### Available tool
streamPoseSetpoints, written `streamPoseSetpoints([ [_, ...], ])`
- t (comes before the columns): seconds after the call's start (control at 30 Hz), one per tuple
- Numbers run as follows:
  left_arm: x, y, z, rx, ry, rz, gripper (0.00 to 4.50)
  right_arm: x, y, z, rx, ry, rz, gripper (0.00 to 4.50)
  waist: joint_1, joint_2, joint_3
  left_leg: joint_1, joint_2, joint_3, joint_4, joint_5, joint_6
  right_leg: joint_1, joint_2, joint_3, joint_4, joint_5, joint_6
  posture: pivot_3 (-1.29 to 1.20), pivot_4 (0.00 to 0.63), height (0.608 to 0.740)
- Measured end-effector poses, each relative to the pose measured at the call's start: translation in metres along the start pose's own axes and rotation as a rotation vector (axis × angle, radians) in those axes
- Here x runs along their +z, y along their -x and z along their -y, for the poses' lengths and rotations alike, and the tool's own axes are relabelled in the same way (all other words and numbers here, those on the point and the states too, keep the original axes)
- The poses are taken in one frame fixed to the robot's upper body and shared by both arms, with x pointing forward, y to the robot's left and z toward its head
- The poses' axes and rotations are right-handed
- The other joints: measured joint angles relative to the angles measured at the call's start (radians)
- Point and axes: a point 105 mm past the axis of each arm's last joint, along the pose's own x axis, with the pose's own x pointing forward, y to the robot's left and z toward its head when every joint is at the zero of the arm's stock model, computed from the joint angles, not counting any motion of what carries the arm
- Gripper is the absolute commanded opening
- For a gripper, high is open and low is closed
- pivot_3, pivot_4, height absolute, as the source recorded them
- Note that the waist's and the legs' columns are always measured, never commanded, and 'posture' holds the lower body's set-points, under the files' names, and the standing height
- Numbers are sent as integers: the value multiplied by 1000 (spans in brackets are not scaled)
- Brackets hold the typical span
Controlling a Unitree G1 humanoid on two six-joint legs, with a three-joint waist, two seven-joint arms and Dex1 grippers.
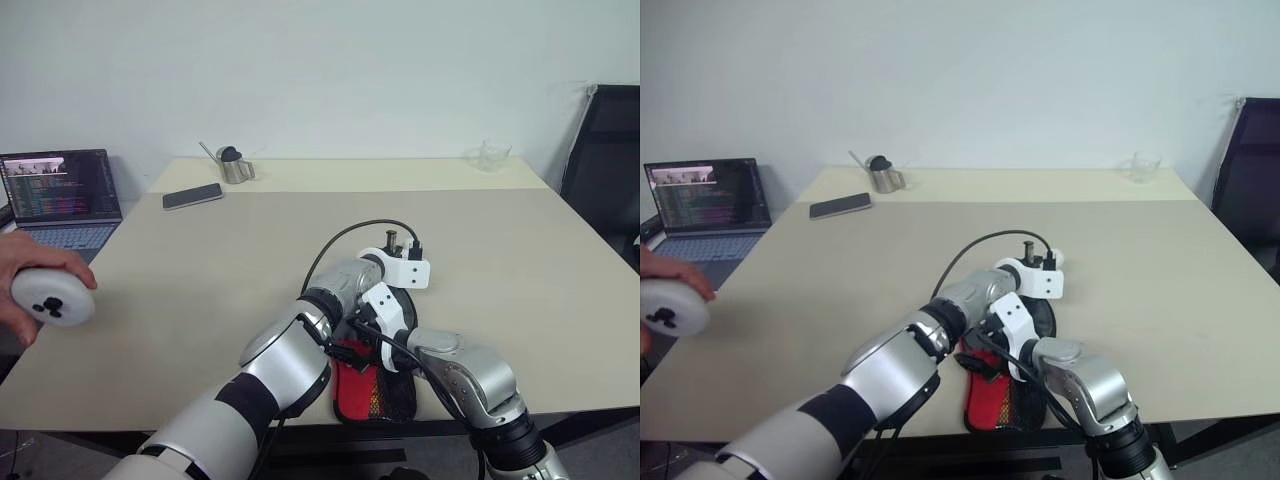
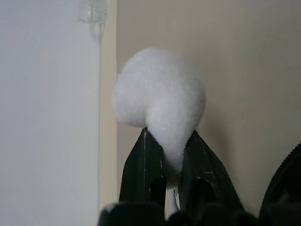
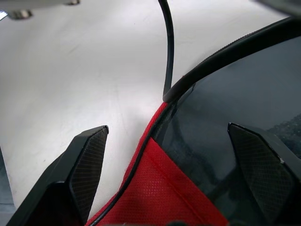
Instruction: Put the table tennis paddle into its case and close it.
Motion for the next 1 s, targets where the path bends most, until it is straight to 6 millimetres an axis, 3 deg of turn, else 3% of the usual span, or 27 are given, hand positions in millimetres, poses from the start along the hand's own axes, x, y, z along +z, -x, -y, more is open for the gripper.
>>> streamPoseSetpoints([
  [0.3, 3, 0, 8, -62, 41, 6, 60, 0, 1, 1, 2, -8, 4, 4500, 1, 0, 0, 0, 0, 0, 0, 0, 0, 0, 0, 0, 0, 0, 0, 0, 150, 740],
  [0.5, -1, 0, 23, -160, 121, -33, 2135, 0, 1, 2, 0, -13, 5, 4500, 2, 1, 0, 0, -1, 0, 0, 0, 1, 1, 0, -1, 0, 0, 0, 0, 150, 740],
  [0.73, -3, 1, 14, -128, 125, -28, 4460, 3, -1, 4, -2, -5, 0, 4500, 1, 1, -4, 1, 0, 0, 0, 0, 1, 1, 0, 0, 0, 0, 1, 0, 150, 740],
  [1.0, 2, 4, 13, -186, 389, 44, 4486, 11, -2, 7, 14, 21, 5, 4500, 3, 2, -5, 0, -1, 0, 0, 0, 1, 1, 0, -1, -1, 0, 0, 0, 150, 740],
])
